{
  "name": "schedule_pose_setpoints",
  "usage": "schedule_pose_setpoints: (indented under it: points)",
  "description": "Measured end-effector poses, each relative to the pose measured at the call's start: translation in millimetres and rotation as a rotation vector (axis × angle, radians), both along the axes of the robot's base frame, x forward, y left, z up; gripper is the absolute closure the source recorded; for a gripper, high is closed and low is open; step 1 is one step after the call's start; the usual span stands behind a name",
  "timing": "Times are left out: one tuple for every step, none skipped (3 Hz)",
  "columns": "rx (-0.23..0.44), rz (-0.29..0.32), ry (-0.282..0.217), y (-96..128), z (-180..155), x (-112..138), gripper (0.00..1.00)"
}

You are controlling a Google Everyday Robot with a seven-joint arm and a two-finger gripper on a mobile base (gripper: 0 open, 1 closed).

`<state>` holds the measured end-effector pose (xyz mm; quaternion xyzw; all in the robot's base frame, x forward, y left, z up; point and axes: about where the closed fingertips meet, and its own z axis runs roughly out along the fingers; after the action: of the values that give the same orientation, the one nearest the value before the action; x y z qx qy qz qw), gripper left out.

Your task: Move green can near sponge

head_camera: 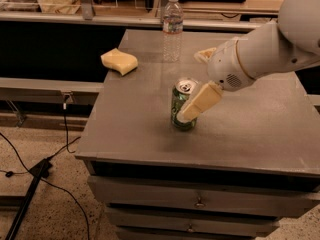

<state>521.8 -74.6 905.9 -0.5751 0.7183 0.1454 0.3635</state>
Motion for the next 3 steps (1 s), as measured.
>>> schedule_pose_setpoints:
  points:
    - [-0.002, 0.003, -0.001, 1.5, 0.9, -1.0, 0.26]
    - [-0.003, 0.006, -0.003, 3.3, 1.6, -1.7, 0.49]
    - [-0.003, 0.006, -0.008, 4.8, 2.6, -2.3, 0.72]
